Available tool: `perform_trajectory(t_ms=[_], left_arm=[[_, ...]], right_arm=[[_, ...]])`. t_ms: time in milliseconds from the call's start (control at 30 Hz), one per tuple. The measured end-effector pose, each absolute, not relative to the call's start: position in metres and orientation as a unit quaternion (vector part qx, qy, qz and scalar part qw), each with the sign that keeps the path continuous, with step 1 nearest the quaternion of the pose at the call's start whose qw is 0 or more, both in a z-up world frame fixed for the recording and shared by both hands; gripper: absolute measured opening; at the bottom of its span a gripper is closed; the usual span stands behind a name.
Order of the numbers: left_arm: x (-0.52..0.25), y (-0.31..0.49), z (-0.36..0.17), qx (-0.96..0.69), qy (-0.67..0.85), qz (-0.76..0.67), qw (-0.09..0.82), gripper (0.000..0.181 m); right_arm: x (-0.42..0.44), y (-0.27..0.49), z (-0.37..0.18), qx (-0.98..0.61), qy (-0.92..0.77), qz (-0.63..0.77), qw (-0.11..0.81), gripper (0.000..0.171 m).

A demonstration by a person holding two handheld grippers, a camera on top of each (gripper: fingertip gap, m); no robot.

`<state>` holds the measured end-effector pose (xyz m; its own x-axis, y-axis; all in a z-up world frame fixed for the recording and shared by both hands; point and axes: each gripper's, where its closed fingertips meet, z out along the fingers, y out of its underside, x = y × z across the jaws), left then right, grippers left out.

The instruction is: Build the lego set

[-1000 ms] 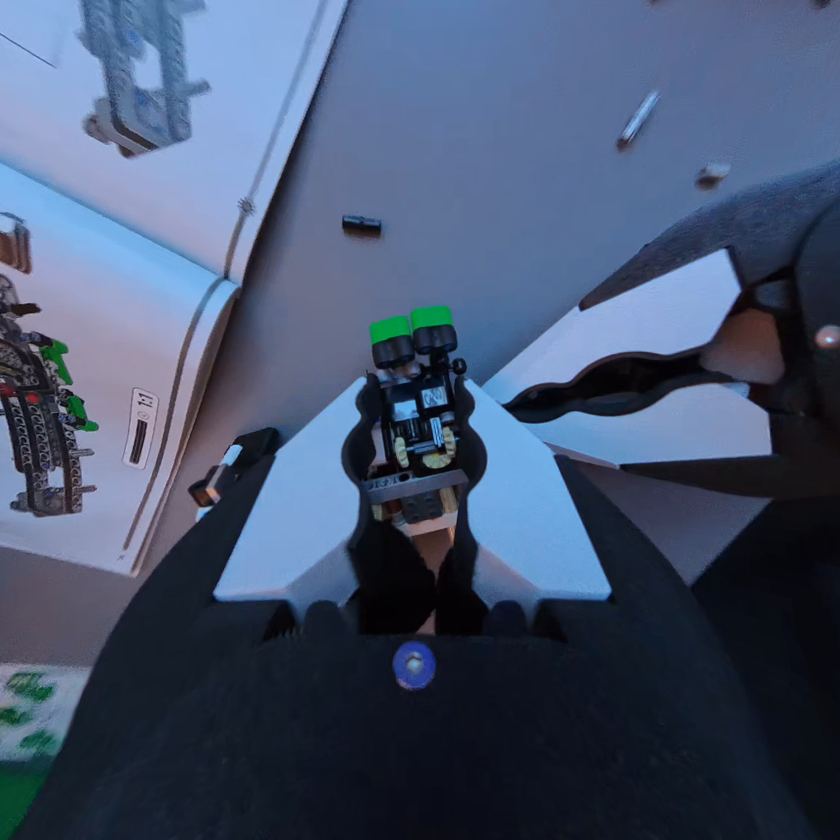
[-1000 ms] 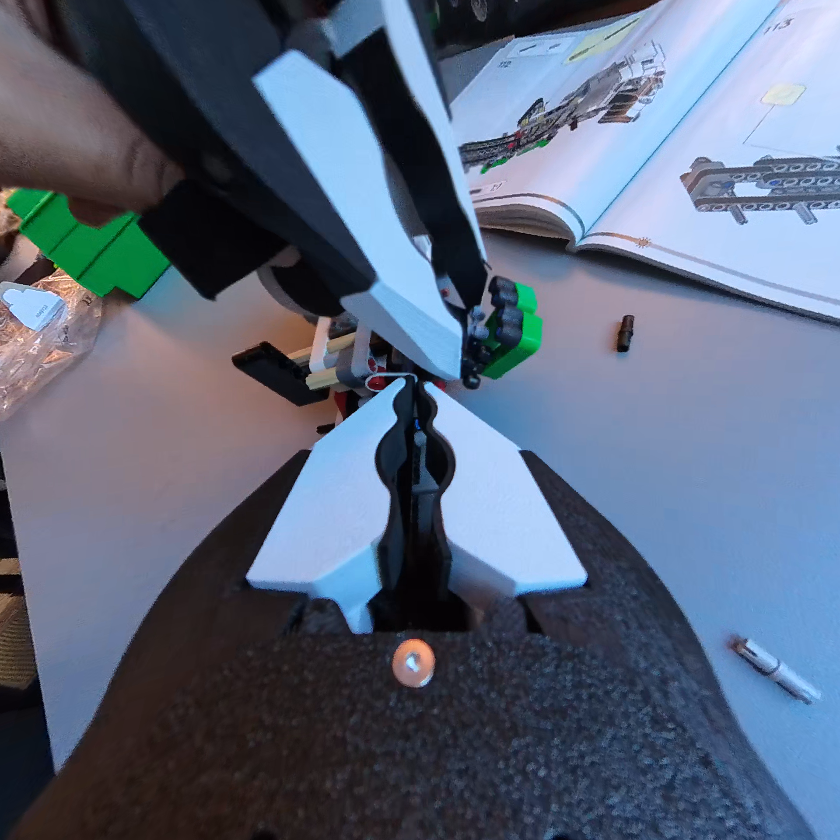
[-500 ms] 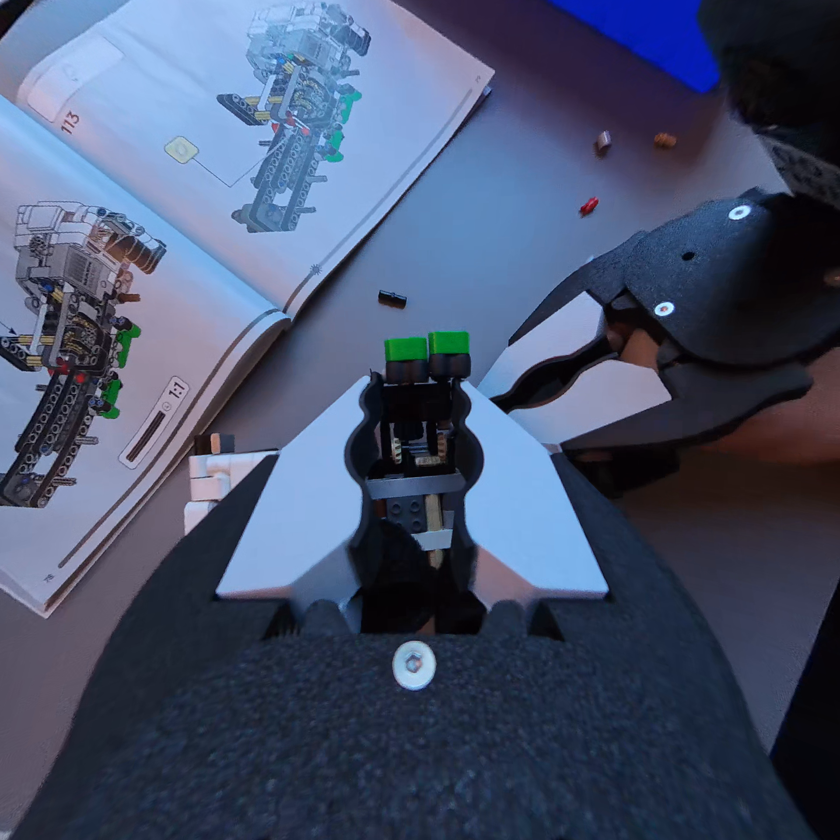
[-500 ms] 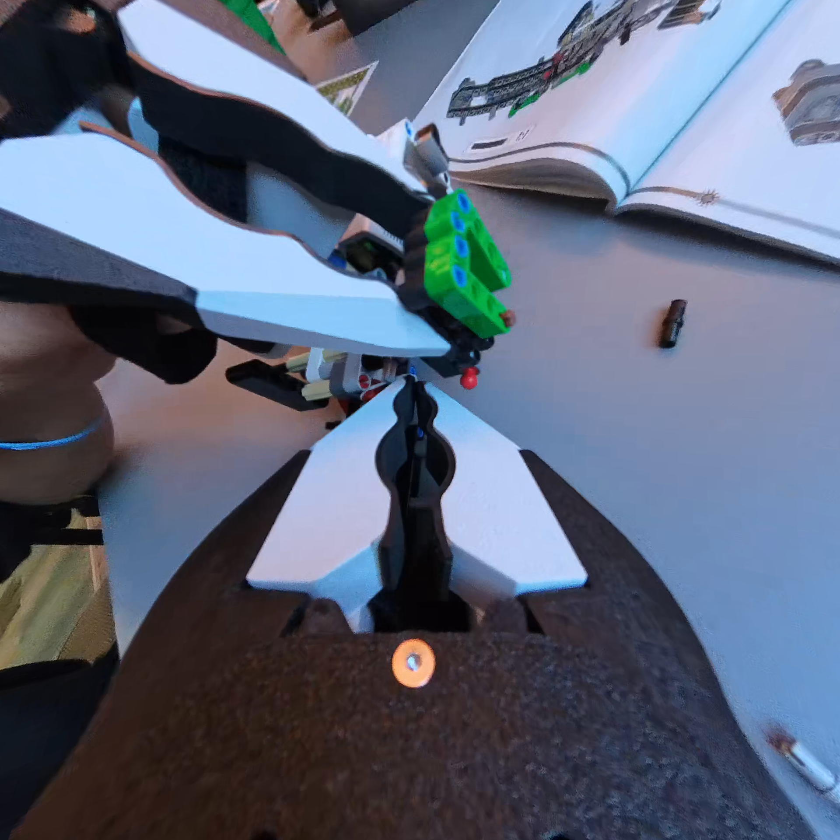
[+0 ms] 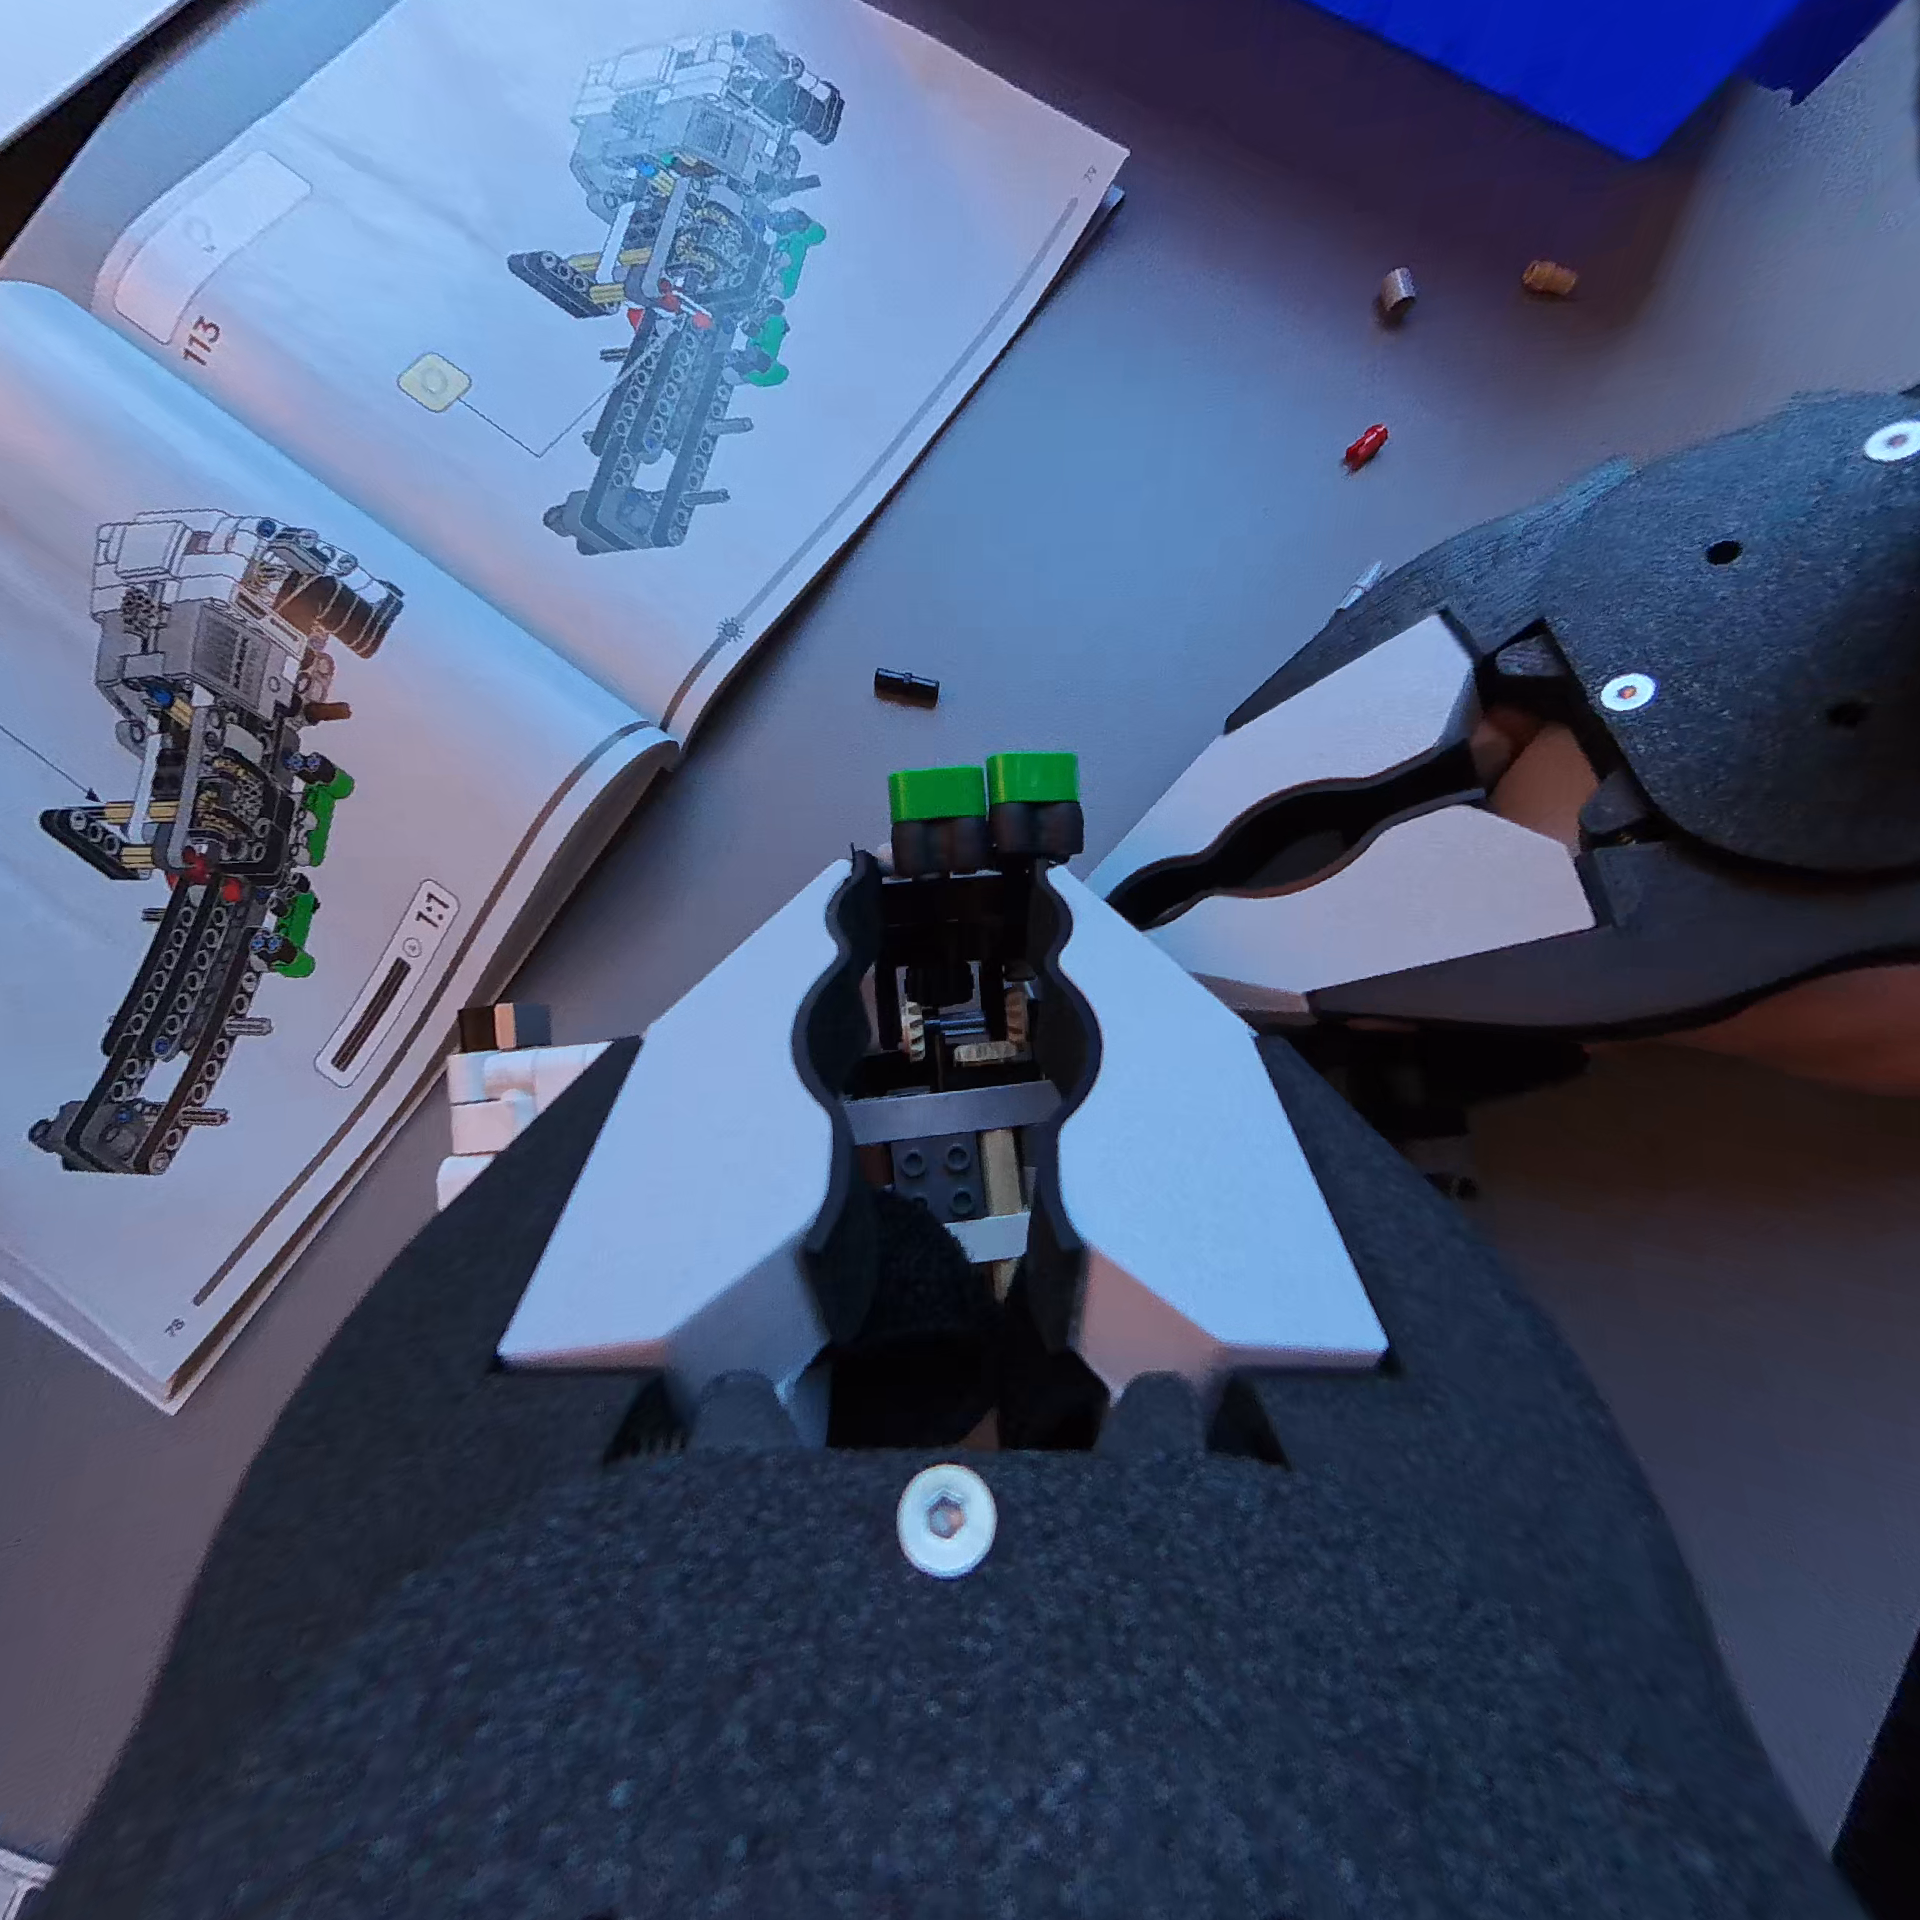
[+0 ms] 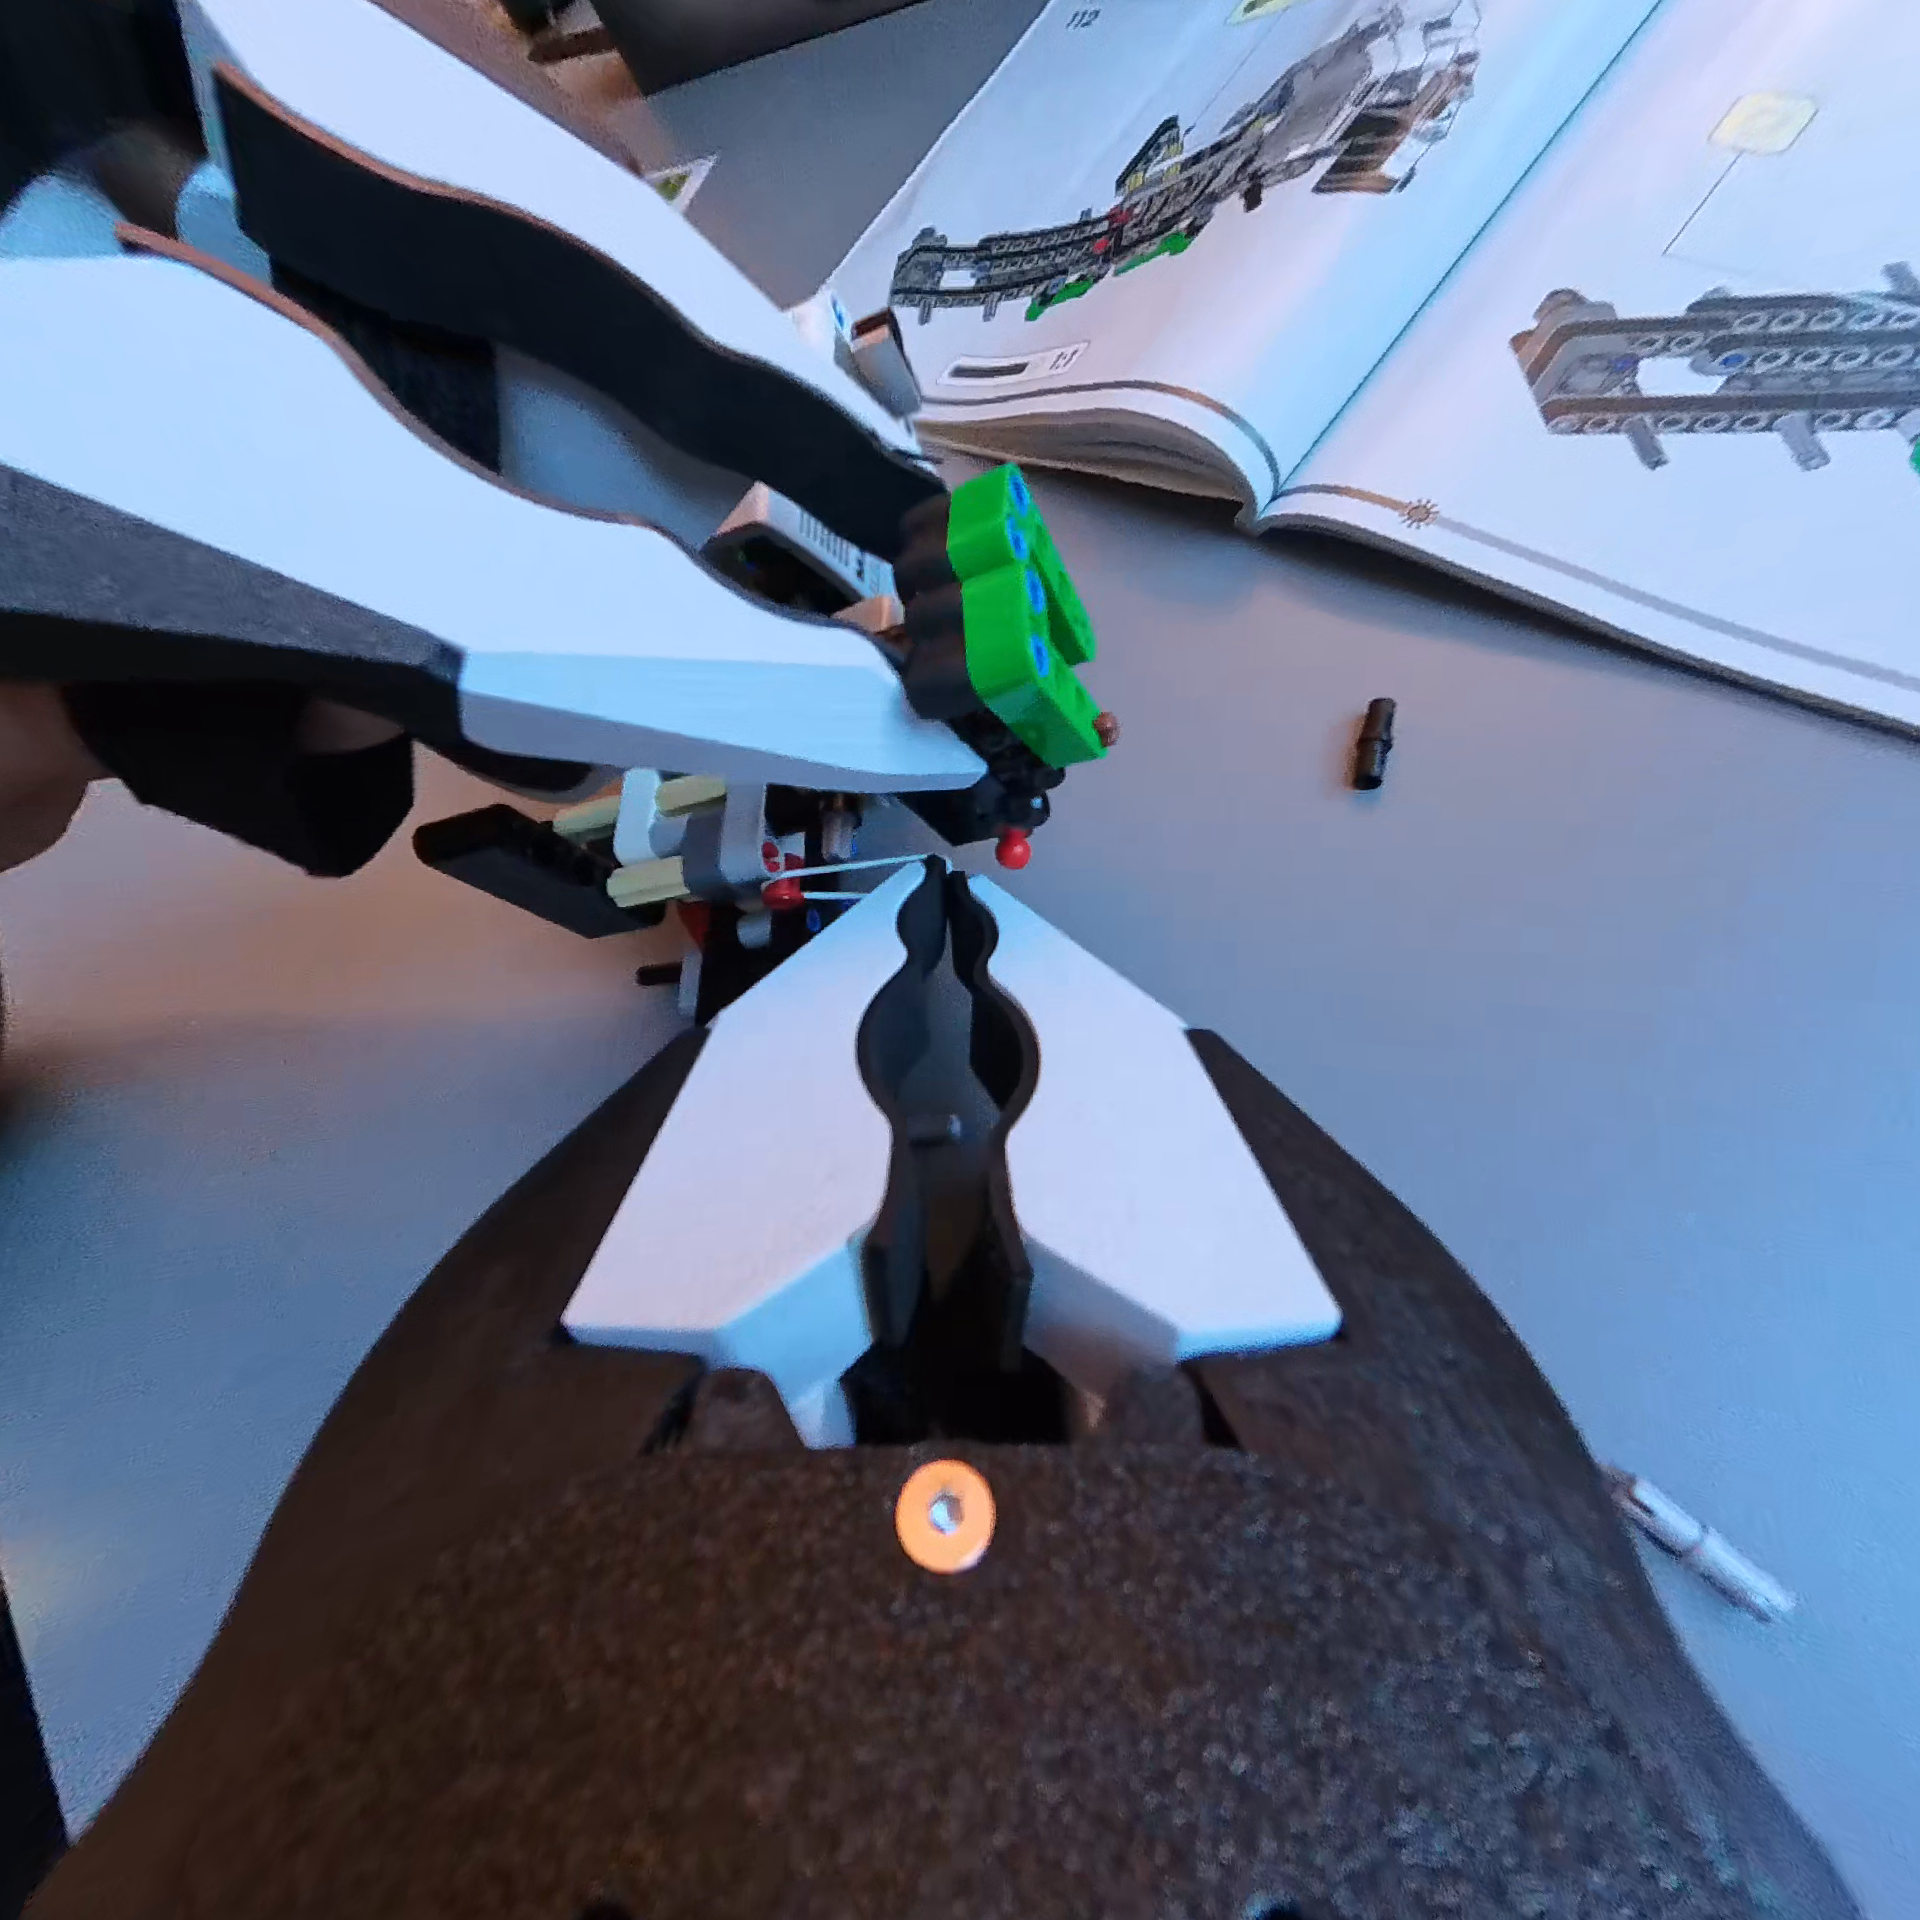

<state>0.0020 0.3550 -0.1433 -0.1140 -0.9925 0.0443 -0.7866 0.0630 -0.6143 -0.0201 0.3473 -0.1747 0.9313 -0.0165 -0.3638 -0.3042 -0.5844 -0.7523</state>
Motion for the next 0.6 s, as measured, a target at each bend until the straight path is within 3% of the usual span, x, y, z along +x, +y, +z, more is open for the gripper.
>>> perform_trajectory(t_ms=[600], left_arm=[[0.005,0.354,-0.143,-0.633,0.699,-0.259,0.210,0.025]], right_arm=[[0.000,0.337,-0.163,-0.857,0.111,0.137,0.485,0.000]])
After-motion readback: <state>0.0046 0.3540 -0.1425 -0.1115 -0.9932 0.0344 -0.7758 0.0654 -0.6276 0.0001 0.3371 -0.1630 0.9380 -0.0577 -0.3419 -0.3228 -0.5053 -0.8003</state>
